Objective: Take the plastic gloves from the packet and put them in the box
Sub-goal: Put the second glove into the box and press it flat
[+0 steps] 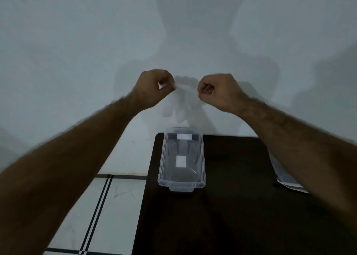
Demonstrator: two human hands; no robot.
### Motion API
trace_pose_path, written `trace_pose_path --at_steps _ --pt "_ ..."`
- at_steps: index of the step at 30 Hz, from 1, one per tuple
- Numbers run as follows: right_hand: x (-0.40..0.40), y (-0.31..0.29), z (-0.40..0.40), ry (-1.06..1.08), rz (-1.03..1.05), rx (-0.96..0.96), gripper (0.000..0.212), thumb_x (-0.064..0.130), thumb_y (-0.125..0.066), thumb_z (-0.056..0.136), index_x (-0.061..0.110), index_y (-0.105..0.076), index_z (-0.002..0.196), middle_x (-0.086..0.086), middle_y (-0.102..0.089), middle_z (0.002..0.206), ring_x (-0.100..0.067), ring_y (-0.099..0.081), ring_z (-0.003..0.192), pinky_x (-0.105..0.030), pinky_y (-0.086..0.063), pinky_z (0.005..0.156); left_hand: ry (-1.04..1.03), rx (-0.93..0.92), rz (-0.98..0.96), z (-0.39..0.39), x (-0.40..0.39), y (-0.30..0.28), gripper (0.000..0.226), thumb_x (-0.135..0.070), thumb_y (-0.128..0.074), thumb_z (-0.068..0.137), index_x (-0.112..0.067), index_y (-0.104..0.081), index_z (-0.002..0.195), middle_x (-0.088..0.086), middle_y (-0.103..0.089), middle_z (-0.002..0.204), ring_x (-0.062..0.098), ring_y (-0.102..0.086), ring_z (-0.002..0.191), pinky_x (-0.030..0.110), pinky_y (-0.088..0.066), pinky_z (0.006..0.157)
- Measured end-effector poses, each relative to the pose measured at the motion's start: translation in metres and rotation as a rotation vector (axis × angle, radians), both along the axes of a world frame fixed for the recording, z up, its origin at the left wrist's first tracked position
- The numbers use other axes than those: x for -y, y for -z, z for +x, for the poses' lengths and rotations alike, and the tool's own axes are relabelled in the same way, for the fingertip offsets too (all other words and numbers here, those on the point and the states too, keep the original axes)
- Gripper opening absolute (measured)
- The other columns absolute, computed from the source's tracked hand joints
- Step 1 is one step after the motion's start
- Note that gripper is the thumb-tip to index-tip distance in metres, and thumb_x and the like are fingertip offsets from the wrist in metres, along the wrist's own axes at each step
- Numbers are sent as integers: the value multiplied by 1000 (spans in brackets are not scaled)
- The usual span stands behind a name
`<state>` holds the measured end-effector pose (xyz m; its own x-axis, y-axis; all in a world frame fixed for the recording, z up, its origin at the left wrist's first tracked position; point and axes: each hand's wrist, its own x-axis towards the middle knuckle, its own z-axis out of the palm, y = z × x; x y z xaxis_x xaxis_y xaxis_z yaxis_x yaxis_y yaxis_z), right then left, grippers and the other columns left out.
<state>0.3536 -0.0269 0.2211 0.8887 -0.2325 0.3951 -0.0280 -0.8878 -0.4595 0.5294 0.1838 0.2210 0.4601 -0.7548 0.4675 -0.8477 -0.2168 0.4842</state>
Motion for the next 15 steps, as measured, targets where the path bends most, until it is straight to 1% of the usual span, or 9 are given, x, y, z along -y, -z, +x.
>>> trace_pose_path --at_steps 1,2,3,5,7,9,11,13,15 --pt "-3 5 -8 -43 34 -1 9 11 -80 82 13 -80 90 4 -76 84 -8 -67 74 -22 -56 77 27 37 -5 -5 -6 5 10 -26 -78 95 -17 -78 95 -6 -77 93 8 -67 85 11 -46 78" --pt "-6 12 -16 -76 55 -6 10 9 -81 82 12 -80 91 4 -77 86 -6 -66 74 -18 -54 75 48 72 2 -9 -11 11 10 -27 -78 96 -17 -78 96 -6 -77 96 9 -66 87 14 -45 80" --pt "-9 21 -22 -102 67 -13 10 8 -82 83 12 -80 92 4 -77 87 -7 -67 76 -17 -53 75 64 106 16 -12 -17 19 10 -27 -78 96 -17 -78 98 -5 -77 98 11 -67 90 21 -47 82" --pt "-15 42 -31 -138 77 -51 11 8 -82 83 12 -80 93 4 -77 88 -9 -69 78 -18 -54 77 98 163 53 -17 -26 39 13 -28 -77 96 -16 -79 100 -2 -79 102 17 -69 93 32 -51 85" --pt "-19 64 -33 -158 65 -122 11 10 -81 85 14 -81 95 5 -77 90 -8 -68 81 -17 -52 78 124 205 138 -20 -32 61 13 -26 -76 95 -15 -79 100 -2 -79 102 20 -70 93 37 -52 88" --pt "-25 86 -31 -162 44 -193 10 15 -80 86 18 -80 96 7 -76 90 -7 -64 81 -18 -47 78 126 254 238 -20 -35 85 9 -21 -78 93 -17 -80 102 -1 -80 103 22 -72 95 39 -50 92" --pt "-30 108 -27 -163 9 -249 8 20 -78 87 20 -80 95 9 -75 88 -7 -62 82 -23 -47 78 118 278 310 -18 -37 112 12 -19 -80 91 -18 -80 102 -1 -80 105 24 -73 97 41 -49 94" --pt "-32 130 -23 -162 -48 -317 8 24 -75 89 22 -79 96 9 -75 89 -7 -62 83 -27 -50 80 122 284 347 -16 -38 136 11 -20 -78 90 -19 -79 101 -2 -79 104 24 -72 97 42 -49 93" --pt "-36 149 -21 -173 -86 -387 7 24 -72 91 22 -77 96 9 -74 90 -9 -61 85 -28 -49 81 133 274 378 -15 -40 158 8 -25 -74 93 -21 -78 99 -2 -78 100 24 -71 94 42 -50 90"
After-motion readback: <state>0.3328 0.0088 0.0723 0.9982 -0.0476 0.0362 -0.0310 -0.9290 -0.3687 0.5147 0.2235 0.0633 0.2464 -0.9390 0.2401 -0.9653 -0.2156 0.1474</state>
